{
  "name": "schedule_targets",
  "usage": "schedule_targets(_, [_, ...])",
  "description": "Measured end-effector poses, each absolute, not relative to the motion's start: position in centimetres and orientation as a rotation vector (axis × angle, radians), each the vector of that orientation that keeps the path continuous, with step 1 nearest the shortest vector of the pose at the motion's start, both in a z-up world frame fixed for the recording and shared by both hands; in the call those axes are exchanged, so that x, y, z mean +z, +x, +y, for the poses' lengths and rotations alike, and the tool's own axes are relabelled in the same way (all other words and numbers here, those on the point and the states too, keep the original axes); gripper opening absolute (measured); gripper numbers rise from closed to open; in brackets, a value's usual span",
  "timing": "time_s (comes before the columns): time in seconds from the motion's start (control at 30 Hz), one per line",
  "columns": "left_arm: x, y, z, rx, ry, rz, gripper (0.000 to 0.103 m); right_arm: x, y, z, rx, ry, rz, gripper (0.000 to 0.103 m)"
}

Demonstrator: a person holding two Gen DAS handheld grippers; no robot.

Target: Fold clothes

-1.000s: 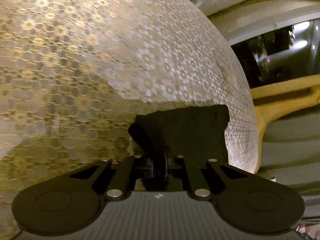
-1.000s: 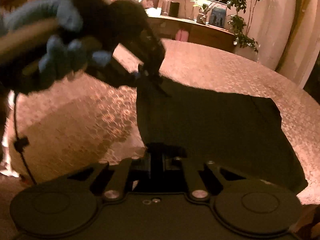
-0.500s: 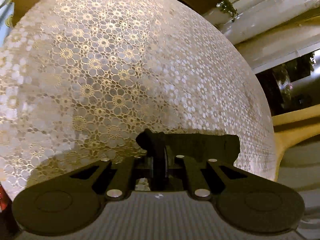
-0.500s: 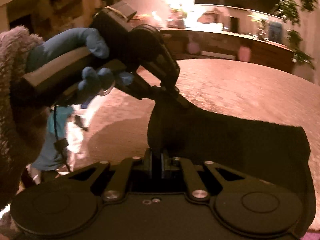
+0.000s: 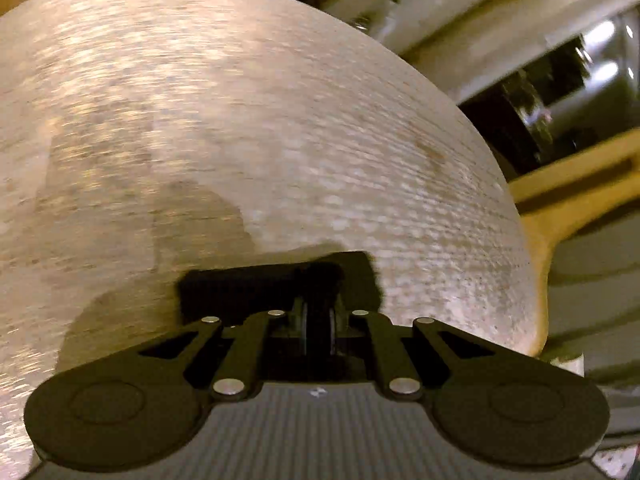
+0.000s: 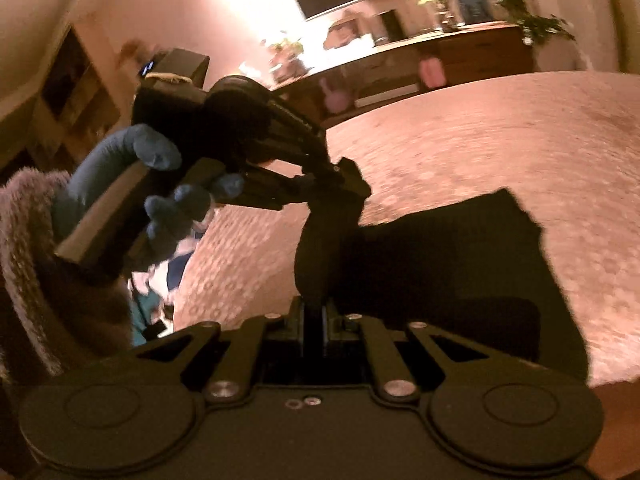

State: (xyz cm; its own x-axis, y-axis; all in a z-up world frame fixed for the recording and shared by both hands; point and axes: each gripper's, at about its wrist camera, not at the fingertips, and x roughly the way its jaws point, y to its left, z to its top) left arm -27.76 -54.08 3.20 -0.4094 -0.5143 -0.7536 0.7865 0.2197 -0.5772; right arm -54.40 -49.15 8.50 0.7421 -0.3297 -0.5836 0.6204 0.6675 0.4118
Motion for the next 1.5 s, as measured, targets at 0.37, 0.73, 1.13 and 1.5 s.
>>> schedule_targets(0.37, [-0.8,-36.8,-60.6,-1.478,0.404,1.383,0.008,5.2,-62.7,-54.9,-0.712,0.843,0.441,0.103])
schedule_targets(0.73, [1.0,-34.0,-59.3,-1.494,0.326,1.335,0.022,2.0,-62.8,-57.5,-0.734,0.843,0.508,0.103])
schedule_targets(1.13, [2.3,-27.7,-54.3,-1.439,0.288,1.201,0.075,4.2,-64.9,-57.7,-0.836,0.751,0.516,0.103])
schedule_targets(1.5, [0.1,-26.2,-57.1,-1.675,0.351,1.233,0.075,4.7,-61.4,-63.0,-0.694,0.706,0.571,0.103])
